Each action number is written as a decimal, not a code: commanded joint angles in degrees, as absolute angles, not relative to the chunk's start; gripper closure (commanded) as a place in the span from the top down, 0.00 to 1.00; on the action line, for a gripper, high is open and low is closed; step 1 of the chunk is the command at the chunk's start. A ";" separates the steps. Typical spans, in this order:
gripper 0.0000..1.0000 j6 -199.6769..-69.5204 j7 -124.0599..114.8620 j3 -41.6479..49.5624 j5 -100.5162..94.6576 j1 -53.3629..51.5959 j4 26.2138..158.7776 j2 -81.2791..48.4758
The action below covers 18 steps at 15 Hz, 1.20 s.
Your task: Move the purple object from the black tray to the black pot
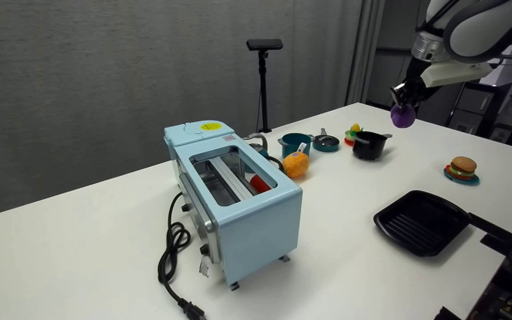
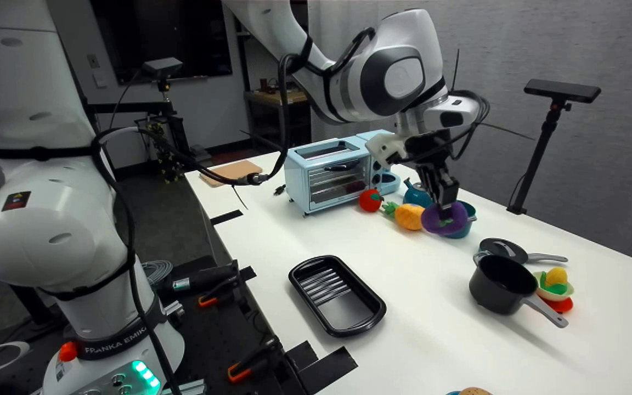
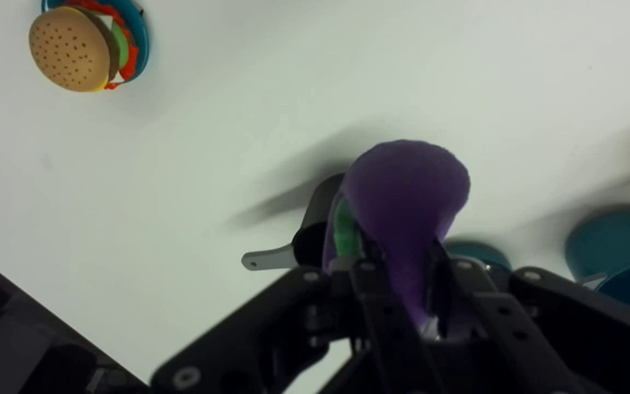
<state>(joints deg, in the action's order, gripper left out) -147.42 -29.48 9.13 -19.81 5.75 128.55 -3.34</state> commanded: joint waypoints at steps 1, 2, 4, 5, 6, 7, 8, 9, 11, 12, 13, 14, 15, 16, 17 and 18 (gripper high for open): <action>0.05 -144.27 -27.92 10.11 -18.87 6.59 120.02 -8.50; 0.05 -143.38 -26.86 10.43 -18.52 6.65 118.19 -9.68; 0.05 -140.98 -25.68 11.20 -18.52 6.66 114.38 -12.38; 0.05 -139.84 -25.30 11.58 -18.60 6.64 112.62 -13.67; 0.05 -138.58 -24.48 11.86 -18.22 6.73 110.54 -15.28; 0.05 -137.39 -23.95 12.14 -17.91 6.81 108.48 -16.75; 0.05 -136.32 -23.75 12.46 -17.70 6.85 106.30 -18.25; 0.05 -135.21 -23.66 12.74 -17.55 6.85 104.05 -19.68; 0.05 -133.17 -24.02 13.36 -17.69 6.67 99.45 -22.61; 0.05 -132.38 -24.30 13.61 -17.95 6.48 97.26 -24.10; 0.05 -131.81 -24.58 13.80 -18.17 6.31 95.40 -25.38; 0.05 -131.54 -24.65 13.68 -17.82 6.23 93.59 -26.69; 0.05 -131.47 -24.74 13.55 -17.47 6.21 92.11 -27.74; 0.05 -131.73 -24.42 13.11 -16.57 6.34 90.86 -28.76; 0.05 -131.92 -23.98 12.63 -15.37 6.55 89.78 -29.68; 0.05 -132.06 -23.28 11.83 -13.40 6.87 88.95 -30.50</action>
<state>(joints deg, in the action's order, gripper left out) -133.73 -25.86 12.97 -18.25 6.37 94.59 -26.67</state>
